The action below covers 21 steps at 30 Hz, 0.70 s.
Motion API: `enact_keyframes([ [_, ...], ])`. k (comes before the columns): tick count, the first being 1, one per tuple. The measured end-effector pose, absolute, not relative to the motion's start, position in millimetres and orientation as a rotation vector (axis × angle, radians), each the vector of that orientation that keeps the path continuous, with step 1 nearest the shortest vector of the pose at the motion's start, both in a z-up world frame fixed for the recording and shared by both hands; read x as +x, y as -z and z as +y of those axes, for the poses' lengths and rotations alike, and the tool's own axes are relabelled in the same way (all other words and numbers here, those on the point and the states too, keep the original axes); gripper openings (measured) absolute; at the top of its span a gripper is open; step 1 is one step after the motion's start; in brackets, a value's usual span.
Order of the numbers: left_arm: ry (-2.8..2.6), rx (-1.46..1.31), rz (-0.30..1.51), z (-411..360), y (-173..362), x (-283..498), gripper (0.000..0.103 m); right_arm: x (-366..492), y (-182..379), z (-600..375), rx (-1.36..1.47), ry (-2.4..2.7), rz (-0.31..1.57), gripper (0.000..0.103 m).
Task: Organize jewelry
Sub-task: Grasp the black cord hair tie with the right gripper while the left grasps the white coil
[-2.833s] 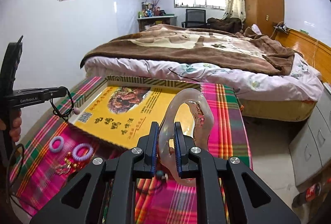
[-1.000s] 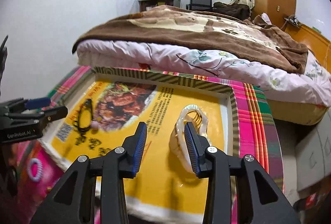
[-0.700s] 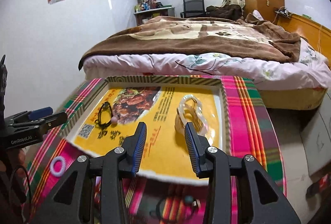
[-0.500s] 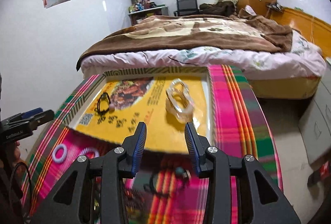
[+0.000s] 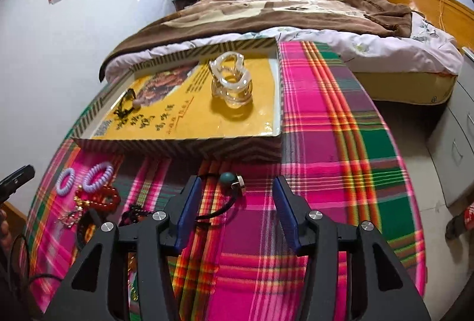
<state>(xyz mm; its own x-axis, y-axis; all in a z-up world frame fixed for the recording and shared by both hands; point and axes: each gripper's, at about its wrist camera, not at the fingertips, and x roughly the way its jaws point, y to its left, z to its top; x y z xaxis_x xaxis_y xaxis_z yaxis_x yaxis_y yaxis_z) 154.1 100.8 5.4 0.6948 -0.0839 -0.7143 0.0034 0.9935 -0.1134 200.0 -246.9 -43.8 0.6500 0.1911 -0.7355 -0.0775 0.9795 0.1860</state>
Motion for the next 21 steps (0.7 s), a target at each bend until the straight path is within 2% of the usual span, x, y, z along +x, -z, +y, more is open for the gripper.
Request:
enact_keyframes([
  [15,0.053,-0.118,0.853,105.5,14.9,158.7,0.079,222.4,54.4,-229.6,0.032,-0.106,0.914,0.051],
  [16,0.052,-0.117,0.854,105.8,15.3,159.0,0.079,222.1,54.5,-228.7,0.025,-0.102,0.914,0.048],
  [17,0.053,-0.117,0.858,106.1,16.2,159.7,0.079,222.3,54.5,-228.3,0.018,-0.098,0.914,0.037],
  [19,0.051,-0.117,0.864,107.5,17.5,160.8,0.079,221.2,53.8,-229.5,0.019,-0.093,0.911,0.02],
  [21,0.053,-0.125,0.868,109.2,18.7,162.3,0.079,219.6,53.8,-232.7,0.03,-0.095,0.911,0.019],
])
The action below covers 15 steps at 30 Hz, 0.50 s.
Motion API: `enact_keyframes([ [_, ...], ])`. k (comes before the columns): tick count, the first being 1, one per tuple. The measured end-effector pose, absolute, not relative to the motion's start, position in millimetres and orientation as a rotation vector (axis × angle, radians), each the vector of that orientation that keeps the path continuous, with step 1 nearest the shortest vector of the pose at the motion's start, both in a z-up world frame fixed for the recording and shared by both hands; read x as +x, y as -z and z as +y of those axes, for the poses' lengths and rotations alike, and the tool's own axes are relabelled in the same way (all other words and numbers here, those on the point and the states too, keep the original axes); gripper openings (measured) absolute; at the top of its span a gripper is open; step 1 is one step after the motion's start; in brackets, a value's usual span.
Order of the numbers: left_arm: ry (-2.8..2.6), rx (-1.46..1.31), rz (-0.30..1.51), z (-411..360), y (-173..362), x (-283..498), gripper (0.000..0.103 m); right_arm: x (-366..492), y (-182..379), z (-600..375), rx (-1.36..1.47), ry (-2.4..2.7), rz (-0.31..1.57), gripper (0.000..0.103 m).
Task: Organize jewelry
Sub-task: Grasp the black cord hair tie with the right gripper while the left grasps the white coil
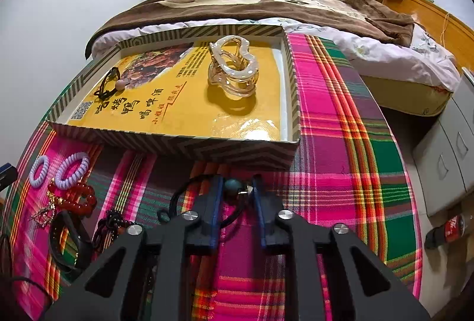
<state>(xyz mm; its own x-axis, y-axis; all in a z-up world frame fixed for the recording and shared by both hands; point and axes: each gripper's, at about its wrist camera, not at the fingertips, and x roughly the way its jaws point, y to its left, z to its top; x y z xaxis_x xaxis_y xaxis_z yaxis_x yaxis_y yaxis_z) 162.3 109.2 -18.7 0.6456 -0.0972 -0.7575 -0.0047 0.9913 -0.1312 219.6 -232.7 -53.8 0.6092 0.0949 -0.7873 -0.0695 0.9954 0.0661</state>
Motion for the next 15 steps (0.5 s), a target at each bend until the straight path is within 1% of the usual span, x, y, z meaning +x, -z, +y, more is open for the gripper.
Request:
enact_keyframes([
  [9,0.055,-0.136,0.917,114.3,29.2,176.9,0.079,203.7,43.8,-245.4,0.087,-0.099,0.866,0.017],
  [15,0.017,-0.09,0.97,113.0,41.1,197.3,0.079,194.6,32.2,-243.8,0.099,-0.113,0.831,0.017],
])
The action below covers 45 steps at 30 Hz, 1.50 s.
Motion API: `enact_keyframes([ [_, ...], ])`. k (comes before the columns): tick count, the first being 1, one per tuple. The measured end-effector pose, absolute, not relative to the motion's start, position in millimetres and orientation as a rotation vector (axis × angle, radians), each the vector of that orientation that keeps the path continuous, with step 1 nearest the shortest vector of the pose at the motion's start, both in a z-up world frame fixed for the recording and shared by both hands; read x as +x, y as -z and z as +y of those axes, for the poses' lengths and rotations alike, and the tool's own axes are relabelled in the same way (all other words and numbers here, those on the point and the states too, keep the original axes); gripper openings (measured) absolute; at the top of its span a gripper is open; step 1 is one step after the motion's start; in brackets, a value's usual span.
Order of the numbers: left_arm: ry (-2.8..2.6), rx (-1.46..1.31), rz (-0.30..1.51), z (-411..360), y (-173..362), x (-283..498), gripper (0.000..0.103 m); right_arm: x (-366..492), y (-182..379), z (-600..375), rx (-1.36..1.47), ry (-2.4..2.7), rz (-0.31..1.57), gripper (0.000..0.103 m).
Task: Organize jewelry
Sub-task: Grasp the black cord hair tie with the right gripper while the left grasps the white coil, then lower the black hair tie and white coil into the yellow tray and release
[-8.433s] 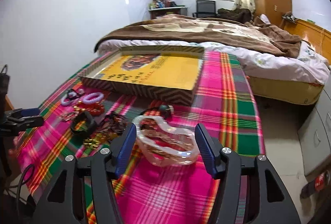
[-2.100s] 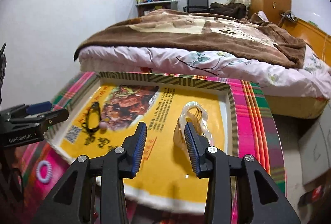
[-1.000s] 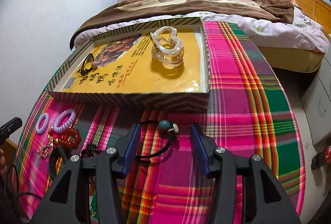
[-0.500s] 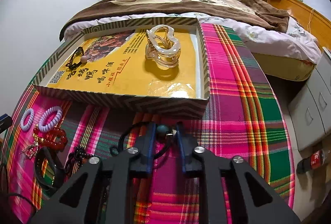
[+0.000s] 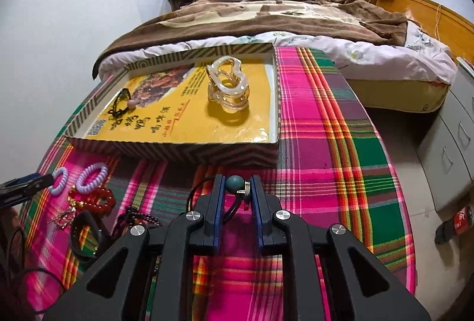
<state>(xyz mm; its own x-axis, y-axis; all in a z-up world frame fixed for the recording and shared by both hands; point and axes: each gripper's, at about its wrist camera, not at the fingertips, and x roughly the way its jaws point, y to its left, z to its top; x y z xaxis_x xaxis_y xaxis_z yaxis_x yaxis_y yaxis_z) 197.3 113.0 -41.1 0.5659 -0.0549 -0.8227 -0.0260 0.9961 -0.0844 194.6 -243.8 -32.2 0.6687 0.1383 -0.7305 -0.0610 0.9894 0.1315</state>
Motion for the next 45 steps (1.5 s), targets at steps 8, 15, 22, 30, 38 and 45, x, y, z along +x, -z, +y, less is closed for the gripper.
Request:
enact_keyframes([
  [8,0.004,-0.017,0.982,102.6,46.4,207.1,0.079,190.6,24.9,-239.0,0.096,-0.13,0.807,0.017],
  [15,0.014,0.013,0.975,97.4,44.2,204.9,0.061,191.1,25.9,-237.5,0.1,-0.136,0.804,0.017],
  [22,0.033,0.033,0.972,90.6,41.3,206.1,0.034,190.7,27.1,-238.8,0.104,-0.138,0.806,0.017],
  [30,0.044,0.015,0.97,91.2,39.4,204.1,0.009,188.5,25.6,-240.3,0.108,-0.139,0.794,0.017],
  [38,0.059,-0.011,0.919,91.8,21.4,195.5,0.009,183.3,15.4,-240.3,0.107,-0.138,0.768,0.017],
  [45,0.096,-0.02,0.874,84.8,-1.3,192.7,0.009,183.1,-1.4,-238.1,0.097,-0.145,0.736,0.017],
])
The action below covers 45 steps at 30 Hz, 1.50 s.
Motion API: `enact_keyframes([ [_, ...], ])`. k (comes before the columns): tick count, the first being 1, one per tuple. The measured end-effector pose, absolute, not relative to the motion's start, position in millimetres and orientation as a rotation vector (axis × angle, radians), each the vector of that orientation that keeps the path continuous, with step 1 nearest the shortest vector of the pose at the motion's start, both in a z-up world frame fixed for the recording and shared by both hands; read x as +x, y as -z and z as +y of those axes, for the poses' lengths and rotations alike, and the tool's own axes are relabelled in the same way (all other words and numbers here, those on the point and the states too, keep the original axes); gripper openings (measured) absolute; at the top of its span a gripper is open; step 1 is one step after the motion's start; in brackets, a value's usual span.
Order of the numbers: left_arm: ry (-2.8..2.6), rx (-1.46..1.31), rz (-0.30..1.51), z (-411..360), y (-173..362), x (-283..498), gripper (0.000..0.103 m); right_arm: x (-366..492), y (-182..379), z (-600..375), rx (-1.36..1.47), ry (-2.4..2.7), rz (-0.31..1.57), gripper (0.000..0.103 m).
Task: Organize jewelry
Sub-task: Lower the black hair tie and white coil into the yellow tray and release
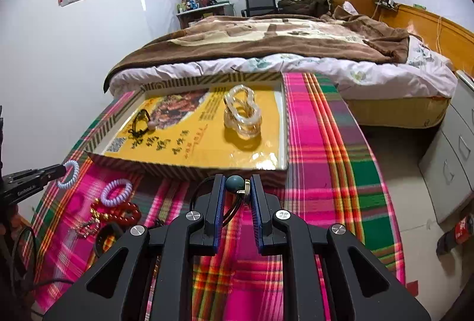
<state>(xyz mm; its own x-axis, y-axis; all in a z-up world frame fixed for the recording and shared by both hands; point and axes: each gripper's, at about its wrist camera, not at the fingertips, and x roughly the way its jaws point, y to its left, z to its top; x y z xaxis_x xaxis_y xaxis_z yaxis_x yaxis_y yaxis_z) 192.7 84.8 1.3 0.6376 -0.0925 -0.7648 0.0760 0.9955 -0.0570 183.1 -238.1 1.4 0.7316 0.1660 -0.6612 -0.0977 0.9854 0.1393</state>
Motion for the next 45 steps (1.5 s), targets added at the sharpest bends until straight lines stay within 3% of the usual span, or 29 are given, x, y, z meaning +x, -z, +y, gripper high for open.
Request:
enact_keyframes([
  [13,0.194,-0.025,0.805,49.8,-34.5,240.2,0.009,222.6,-26.9,-223.5,0.09,-0.19,0.708,0.017],
  [26,0.304,-0.028,0.886,3.6,-3.4,304.6,0.009,281.9,12.8,-211.5,0.051,-0.182,0.826,0.017],
  [45,0.285,0.034,0.959,-18.7,29.9,322.4,0.009,300.4,44.6,-210.9,-0.005,-0.143,0.912,0.018],
])
